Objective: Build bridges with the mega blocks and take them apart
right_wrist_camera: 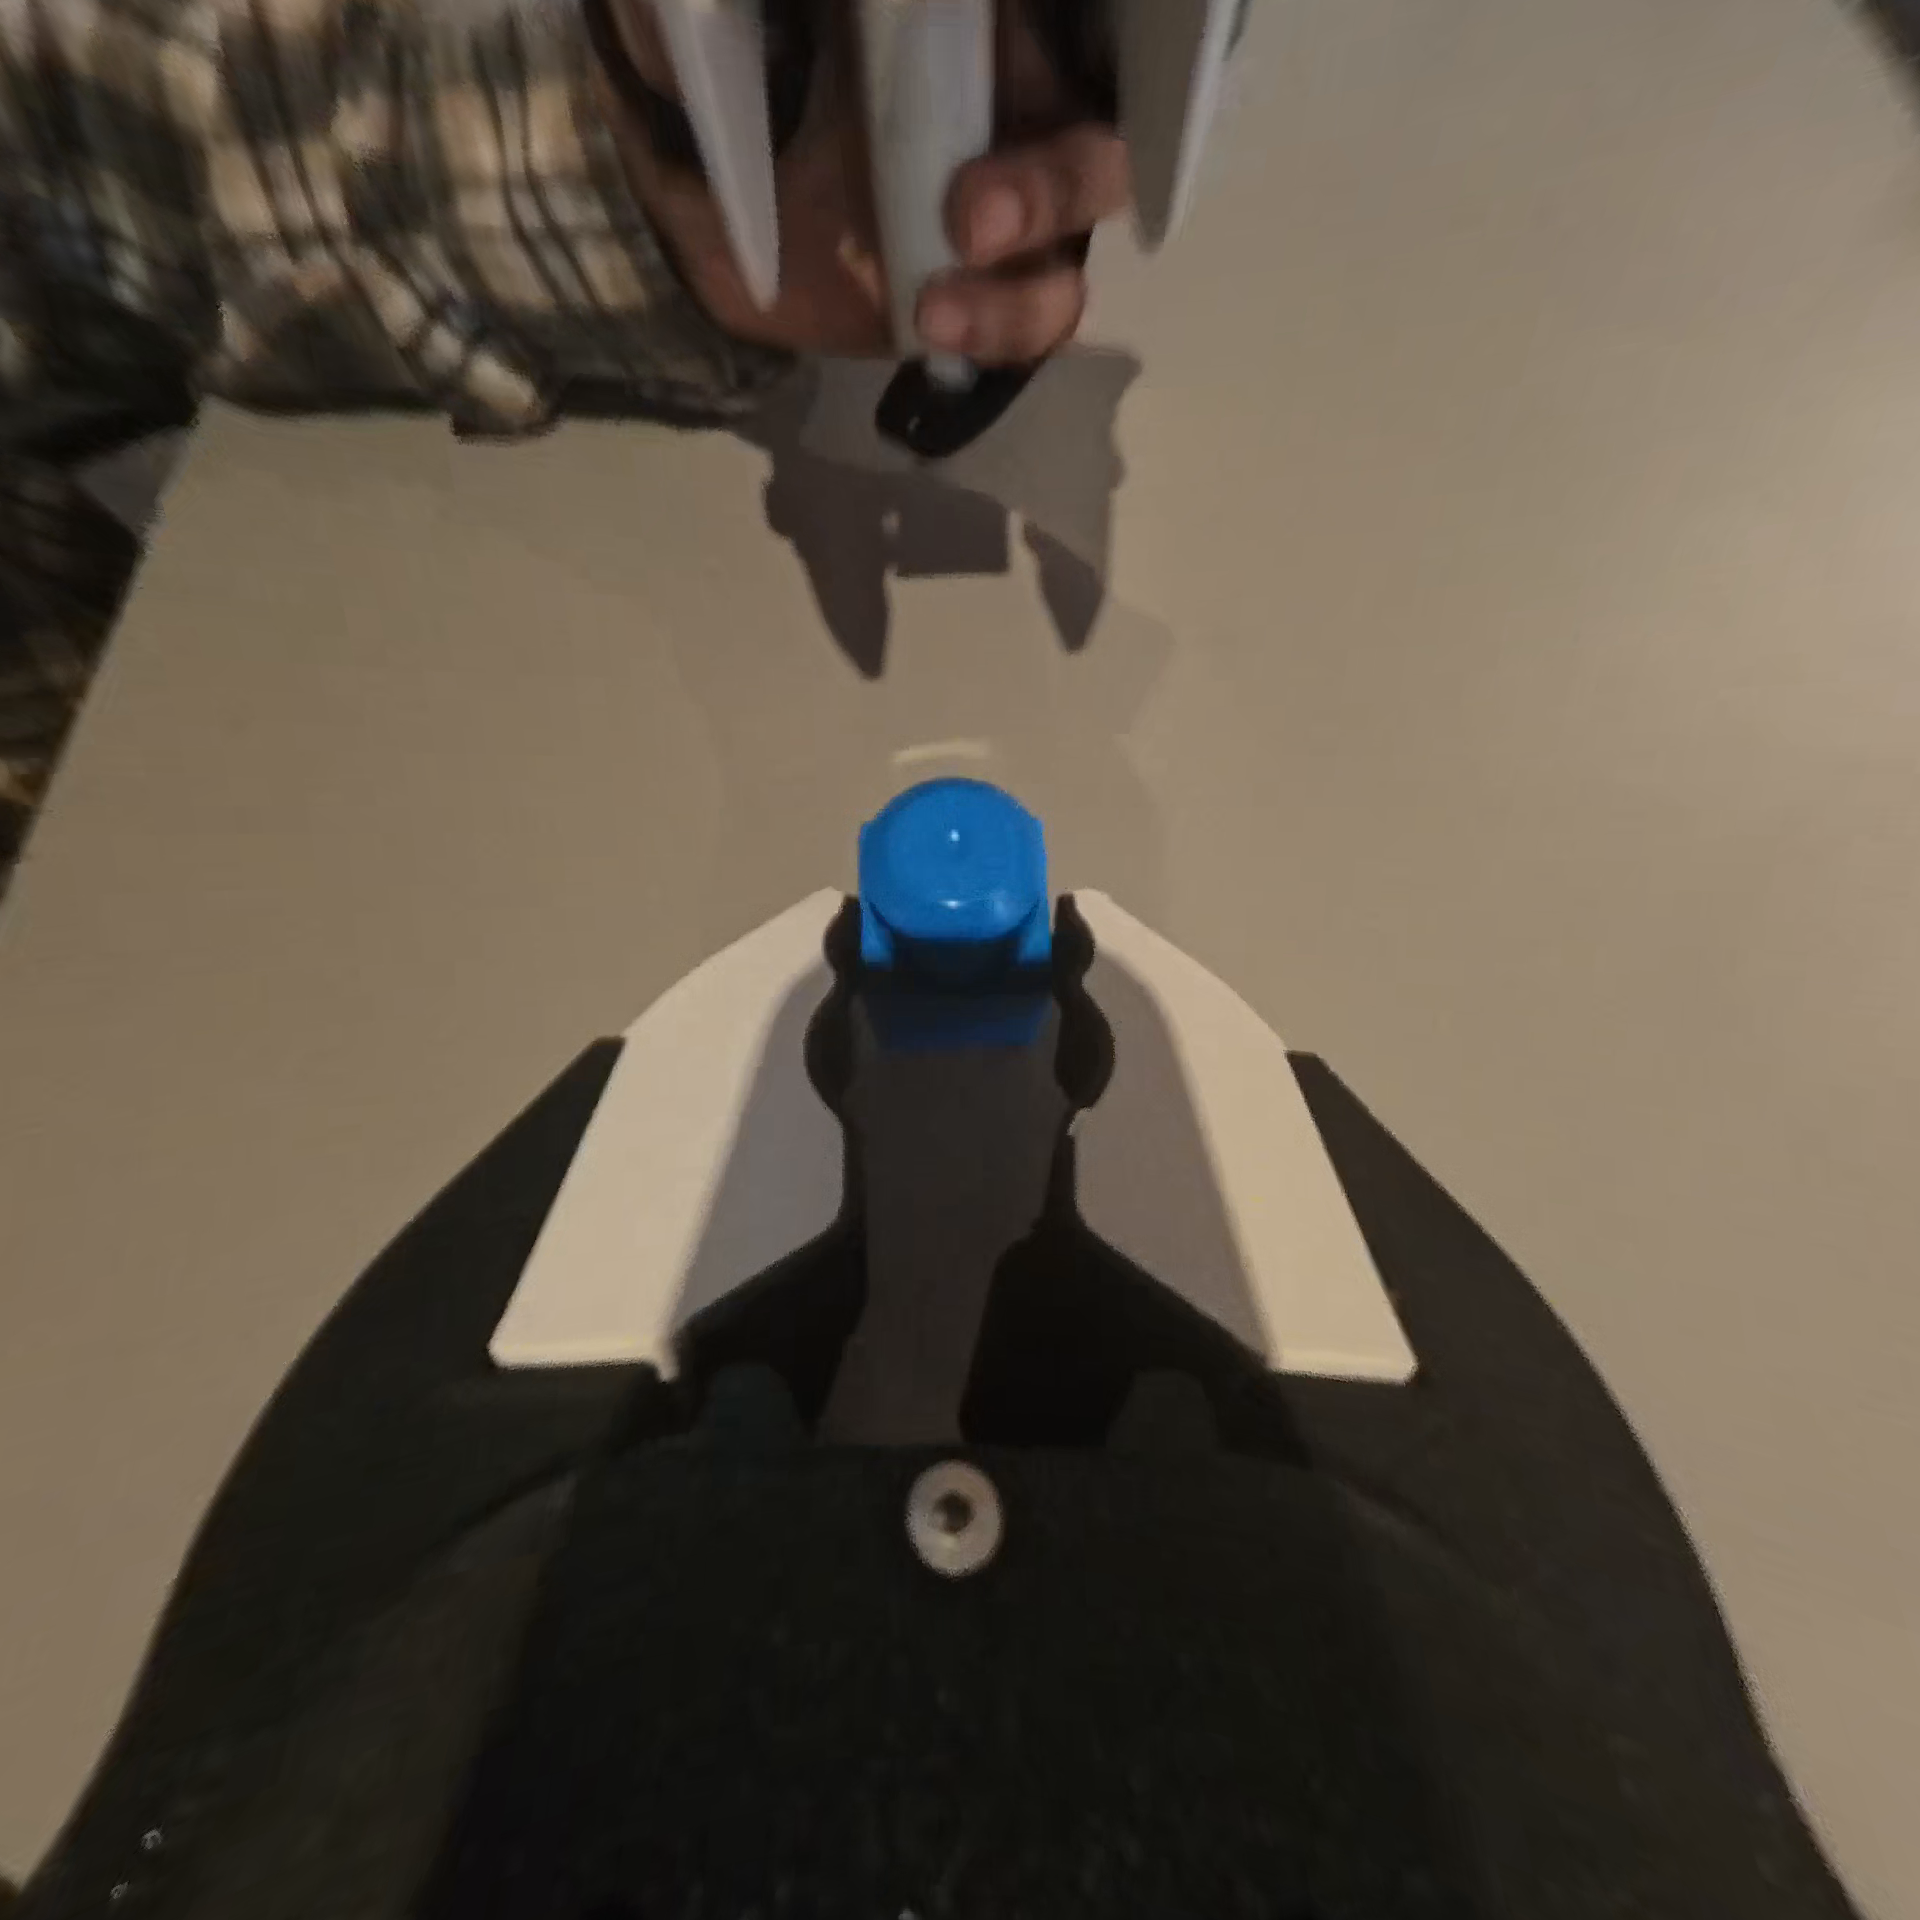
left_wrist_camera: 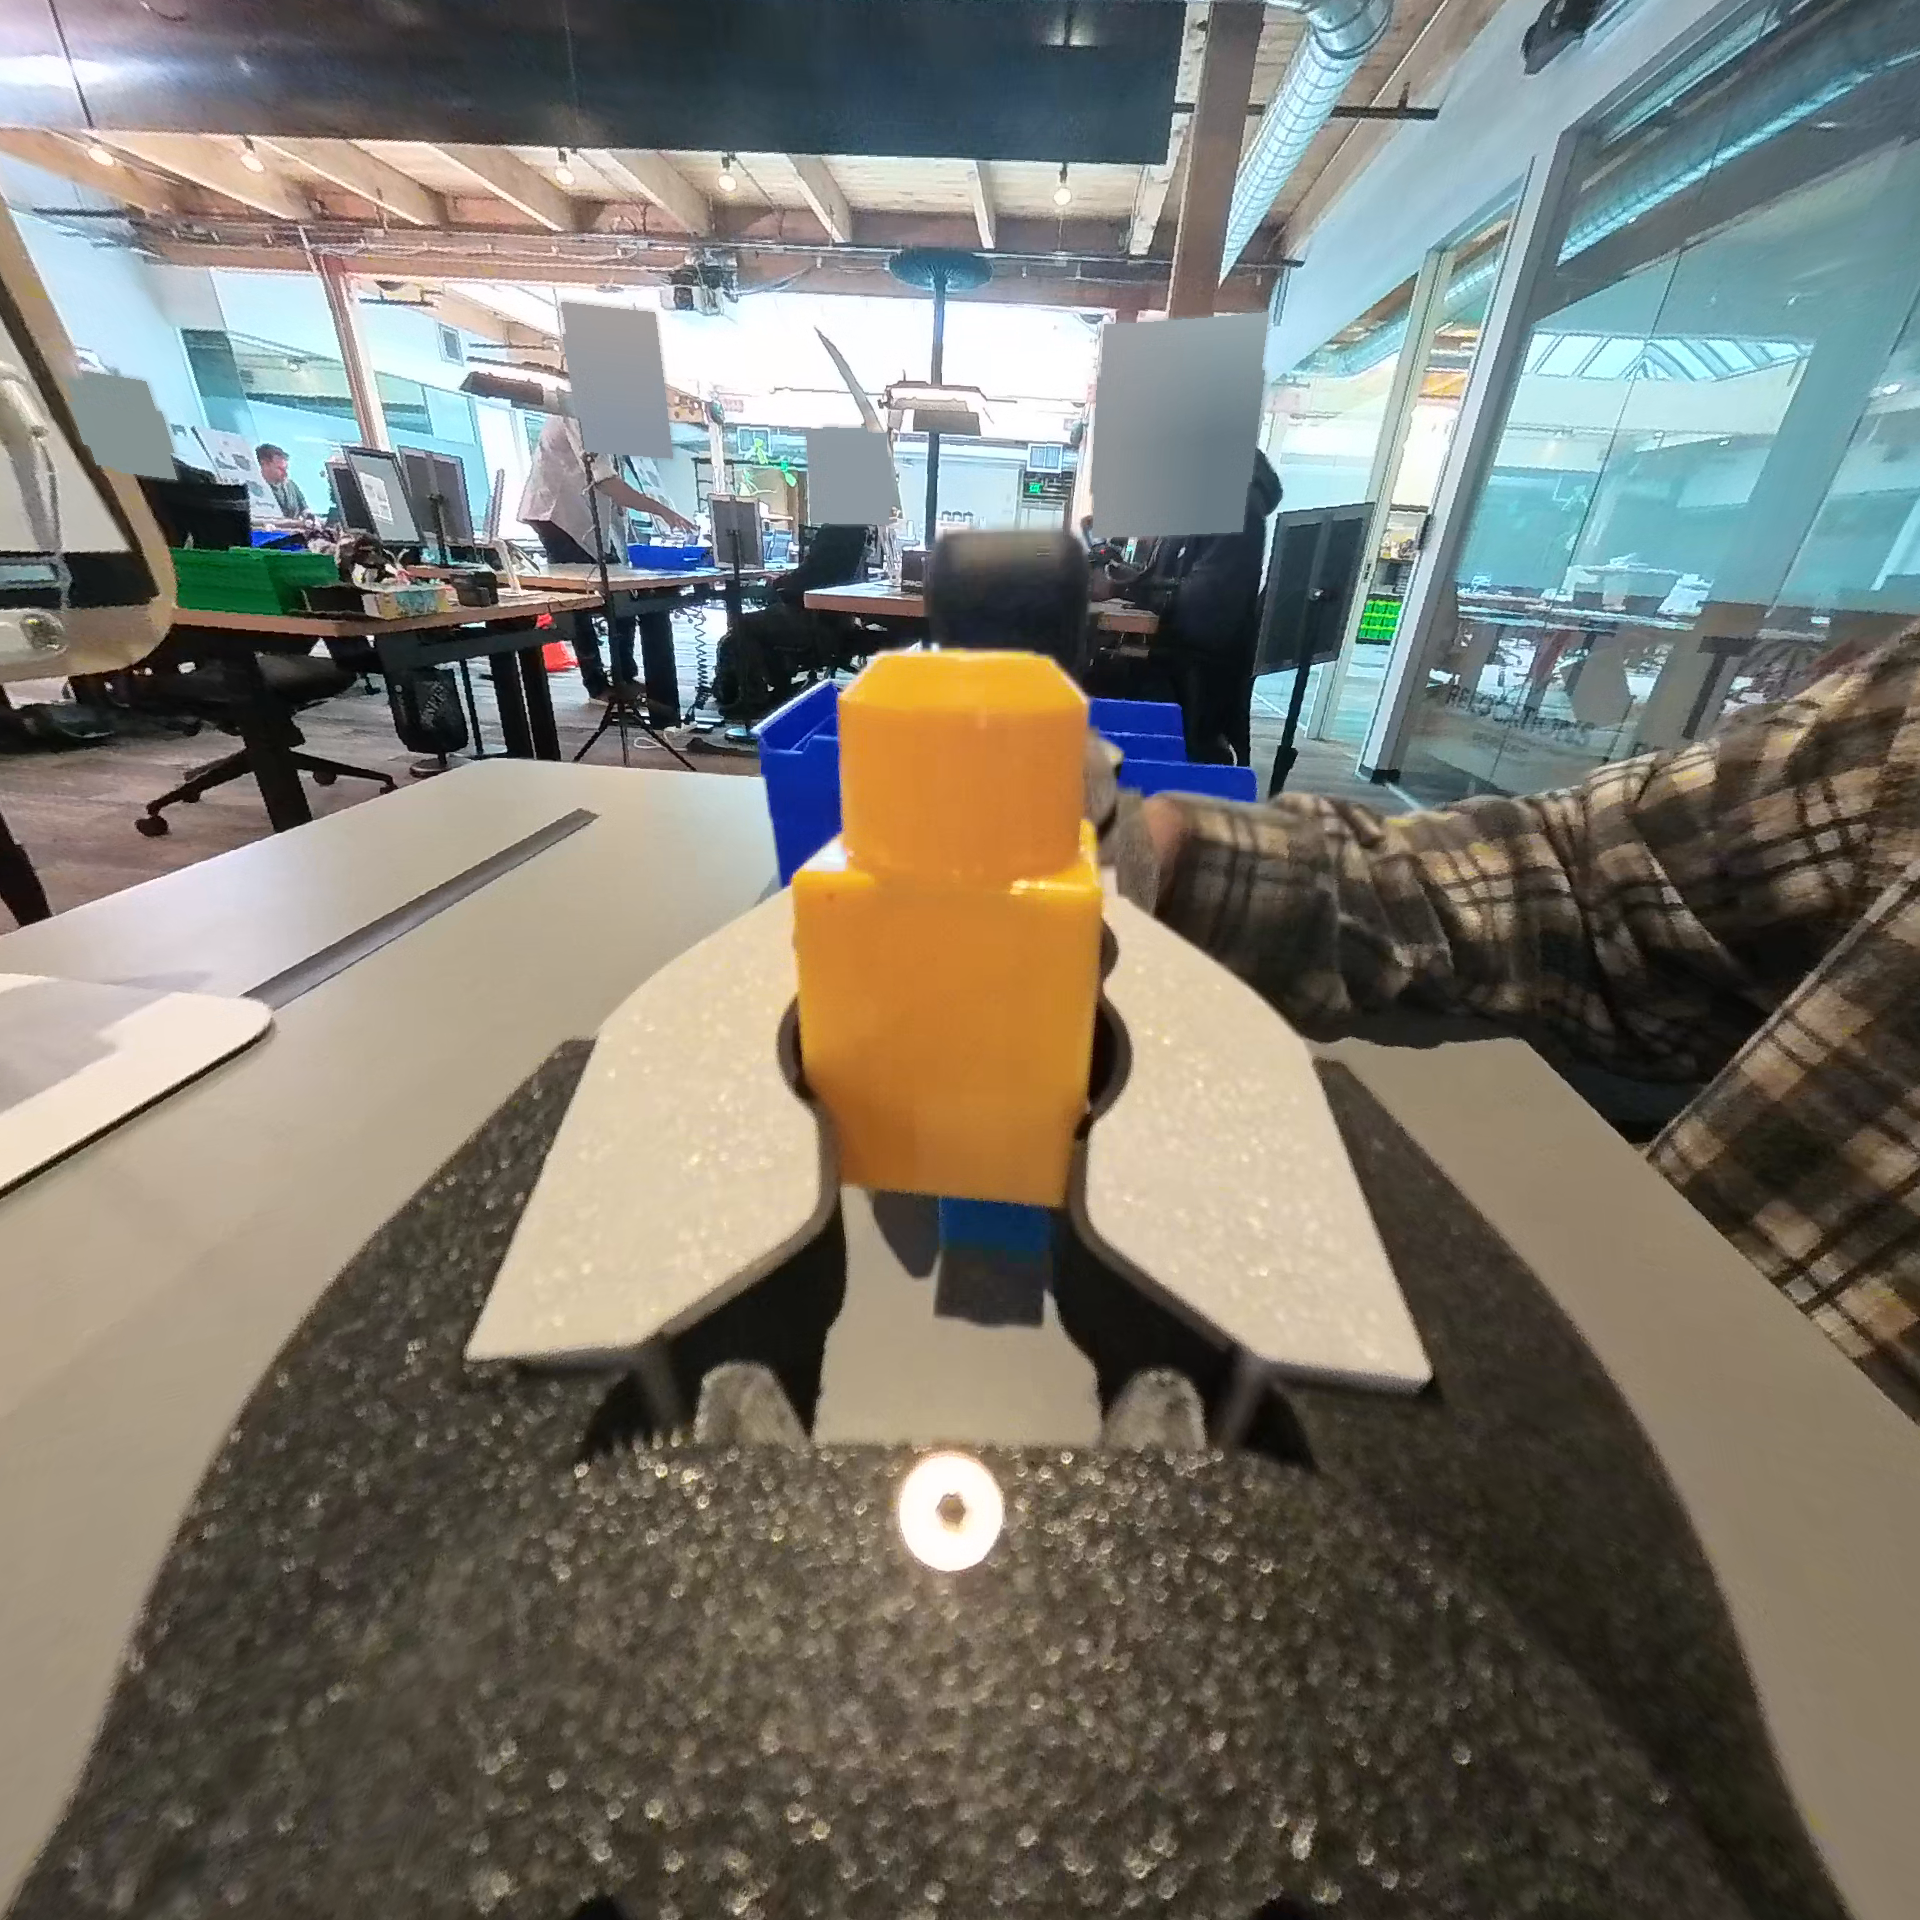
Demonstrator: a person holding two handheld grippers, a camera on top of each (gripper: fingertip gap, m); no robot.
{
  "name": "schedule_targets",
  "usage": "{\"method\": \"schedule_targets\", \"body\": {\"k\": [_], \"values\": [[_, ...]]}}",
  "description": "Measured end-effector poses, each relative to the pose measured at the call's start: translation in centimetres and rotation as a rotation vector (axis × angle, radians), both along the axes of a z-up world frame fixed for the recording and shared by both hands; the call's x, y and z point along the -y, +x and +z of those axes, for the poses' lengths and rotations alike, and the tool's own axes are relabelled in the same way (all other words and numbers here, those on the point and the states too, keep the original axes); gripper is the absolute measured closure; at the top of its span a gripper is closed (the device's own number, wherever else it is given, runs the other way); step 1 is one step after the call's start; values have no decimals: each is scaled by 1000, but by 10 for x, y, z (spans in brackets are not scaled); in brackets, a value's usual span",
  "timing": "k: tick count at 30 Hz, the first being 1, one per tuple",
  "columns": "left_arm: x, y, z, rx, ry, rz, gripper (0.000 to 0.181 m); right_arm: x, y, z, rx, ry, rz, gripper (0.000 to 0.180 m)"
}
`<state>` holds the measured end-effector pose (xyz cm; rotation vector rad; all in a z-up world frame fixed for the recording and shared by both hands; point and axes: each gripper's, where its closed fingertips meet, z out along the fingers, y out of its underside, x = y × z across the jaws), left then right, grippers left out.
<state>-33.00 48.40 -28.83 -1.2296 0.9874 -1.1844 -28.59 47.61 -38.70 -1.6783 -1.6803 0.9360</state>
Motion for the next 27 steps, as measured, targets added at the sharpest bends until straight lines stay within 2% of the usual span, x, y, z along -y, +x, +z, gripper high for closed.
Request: {"method": "schedule_targets", "body": {"k": [3,5,8,12,19,23,27], "values": [[-2,0,-2,9,-15,-1,135,-16,4,63,-127,45,-70,144],[-2,2,-2,23,-29,0,135,-16,-3,98,-167,65,-57,144],[0,6,-2,32,-36,-8,135,-14,-25,125,-186,94,-26,144],[3,9,-1,27,-38,-16,135,-10,-43,120,-145,133,-10,144],[3,17,-12,-47,-21,-5,135,0,-49,110,-82,93,19,144],[4,16,-10,-47,0,3,135,2,-53,111,-114,-19,11,144],[4,14,-8,-50,12,9,135,1,-57,113,-167,-51,18,145]]}}
